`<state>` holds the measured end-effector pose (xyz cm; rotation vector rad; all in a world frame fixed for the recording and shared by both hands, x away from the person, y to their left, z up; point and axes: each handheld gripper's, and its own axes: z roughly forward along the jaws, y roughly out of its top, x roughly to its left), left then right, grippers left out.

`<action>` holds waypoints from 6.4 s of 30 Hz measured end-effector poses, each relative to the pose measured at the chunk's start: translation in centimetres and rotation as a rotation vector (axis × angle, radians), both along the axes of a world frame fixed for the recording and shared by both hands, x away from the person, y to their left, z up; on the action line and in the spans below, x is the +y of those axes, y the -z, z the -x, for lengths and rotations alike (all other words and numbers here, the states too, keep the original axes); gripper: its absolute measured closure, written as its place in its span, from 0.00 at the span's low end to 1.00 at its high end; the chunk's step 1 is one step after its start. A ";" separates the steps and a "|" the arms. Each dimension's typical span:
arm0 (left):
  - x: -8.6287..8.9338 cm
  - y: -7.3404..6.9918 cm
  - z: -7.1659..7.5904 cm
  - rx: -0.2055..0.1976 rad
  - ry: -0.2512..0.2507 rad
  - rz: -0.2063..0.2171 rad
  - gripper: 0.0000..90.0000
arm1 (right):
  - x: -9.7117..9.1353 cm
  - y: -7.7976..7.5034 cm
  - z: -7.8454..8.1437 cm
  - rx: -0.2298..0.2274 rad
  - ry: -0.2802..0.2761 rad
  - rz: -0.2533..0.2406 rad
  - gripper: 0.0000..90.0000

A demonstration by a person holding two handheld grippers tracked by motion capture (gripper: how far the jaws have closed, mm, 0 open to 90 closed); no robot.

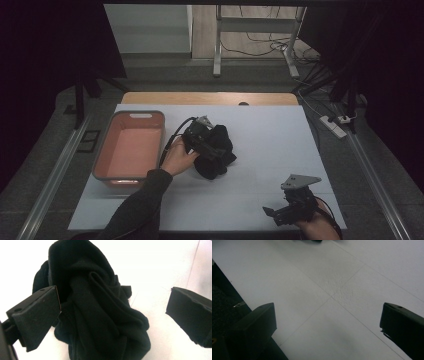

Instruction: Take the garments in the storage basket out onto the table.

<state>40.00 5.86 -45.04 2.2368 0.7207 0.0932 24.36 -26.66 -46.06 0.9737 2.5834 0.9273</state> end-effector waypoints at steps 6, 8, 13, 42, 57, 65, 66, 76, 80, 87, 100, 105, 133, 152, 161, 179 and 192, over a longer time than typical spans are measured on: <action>0.7 0.1 0.6 -0.004 0.006 0.007 0.00 | 0.0 0.0 0.0 -0.001 0.002 0.000 0.00; 0.8 0.2 0.8 -0.005 0.009 0.006 0.00 | 0.0 0.0 0.0 -0.001 0.001 0.001 0.00; 1.2 0.5 1.2 0.007 0.021 0.033 0.00 | 0.0 0.0 0.0 -0.001 0.001 -0.001 0.00; 2.7 -0.4 3.6 0.004 0.060 0.066 0.00 | 0.1 0.0 0.1 -0.013 -0.007 0.002 0.00; 3.5 -1.5 5.1 -0.003 0.056 0.051 0.00 | 0.1 0.0 0.1 -0.012 -0.008 0.006 0.00; 3.8 -1.6 6.0 0.006 0.044 0.063 0.00 | 0.1 0.0 0.1 -0.013 -0.007 0.005 0.00; 3.9 -1.6 6.1 0.006 0.041 0.066 0.00 | 0.1 0.0 0.1 -0.013 -0.007 0.005 0.00; 4.0 -1.5 7.2 0.006 0.046 0.064 0.00 | 0.0 -0.1 0.1 -0.015 -0.003 -0.001 0.00; 4.2 -1.6 7.6 0.013 0.046 0.074 0.00 | 0.0 -0.1 0.1 -0.012 0.003 -0.005 0.00; 4.8 -1.7 8.3 0.013 0.045 0.081 0.00 | -0.1 -0.1 0.1 -0.011 0.007 -0.017 0.00; 6.5 -1.9 9.4 0.020 0.015 0.112 0.00 | -0.2 -0.2 0.0 -0.011 0.009 -0.029 0.00; 7.4 -1.9 9.8 0.026 -0.002 0.132 0.00 | -0.2 -0.2 0.0 -0.011 0.011 -0.029 0.00; 12.0 -1.2 13.4 0.018 -0.100 0.183 0.00 | -0.1 -0.2 0.0 -0.010 0.009 -0.024 0.00; 15.4 0.3 16.9 0.022 -0.190 0.174 0.00 | 0.0 -0.2 0.0 -0.009 0.000 -0.014 0.00; 17.2 1.0 18.6 0.028 -0.240 0.169 0.00 | 0.0 -0.1 0.0 -0.008 -0.001 -0.011 0.00; 20.9 1.8 21.2 0.030 -0.351 0.165 0.00 | -0.3 -0.2 0.0 -0.010 0.020 -0.035 0.00; 22.7 2.2 22.7 0.039 -0.406 0.162 0.00 | -0.2 -0.2 0.0 -0.011 0.027 -0.032 0.00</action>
